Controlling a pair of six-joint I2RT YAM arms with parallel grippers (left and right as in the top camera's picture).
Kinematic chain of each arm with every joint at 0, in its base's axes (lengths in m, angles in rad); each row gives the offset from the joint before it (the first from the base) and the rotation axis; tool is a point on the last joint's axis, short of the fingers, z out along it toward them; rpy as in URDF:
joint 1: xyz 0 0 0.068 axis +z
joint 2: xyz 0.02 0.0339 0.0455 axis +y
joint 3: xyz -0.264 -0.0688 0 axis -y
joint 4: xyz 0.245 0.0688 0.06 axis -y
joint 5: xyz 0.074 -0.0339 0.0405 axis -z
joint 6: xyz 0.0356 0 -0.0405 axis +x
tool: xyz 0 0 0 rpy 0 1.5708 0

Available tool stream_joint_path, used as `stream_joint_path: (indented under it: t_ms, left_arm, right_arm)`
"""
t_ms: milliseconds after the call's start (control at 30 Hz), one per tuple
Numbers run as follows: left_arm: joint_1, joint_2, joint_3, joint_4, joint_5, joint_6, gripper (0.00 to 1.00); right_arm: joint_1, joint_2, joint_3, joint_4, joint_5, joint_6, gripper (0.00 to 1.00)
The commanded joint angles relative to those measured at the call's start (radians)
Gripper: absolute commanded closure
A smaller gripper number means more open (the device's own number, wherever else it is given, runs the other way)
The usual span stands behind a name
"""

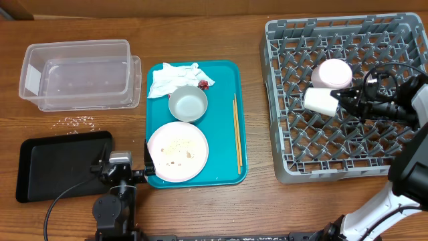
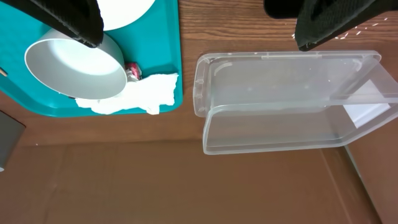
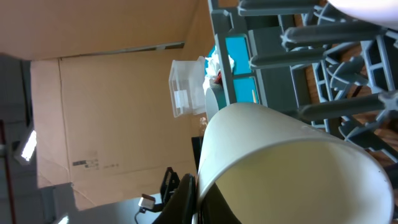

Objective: Sort waste into correct bins and load items into the dishwasher
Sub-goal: 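Lower the white cup upside down into the rack and release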

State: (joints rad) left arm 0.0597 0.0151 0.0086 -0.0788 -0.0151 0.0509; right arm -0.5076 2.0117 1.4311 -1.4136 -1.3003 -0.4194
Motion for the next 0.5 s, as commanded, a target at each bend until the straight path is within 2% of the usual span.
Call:
stream_joint_path:
  t_ms: [0,400,467]
  left_arm:
    - [0.005,-0.011,-0.004,0.002,0.011,-0.013,0.00]
    - [0.005,-0.011,-0.004,0.002,0.011,-0.013,0.00]
    - [0.005,-0.011,-0.004,0.002,0.011,-0.013,0.00]
  right_arm:
    - [0.010,0.032,-0.010,0.003,-0.033,0.000,0.96]
    - [-0.045,0.045,-0.009,-0.040,0.134,0.001,0.96]
    - [-0.060,0.043,-0.008,-0.038,0.144,0.000,0.93]
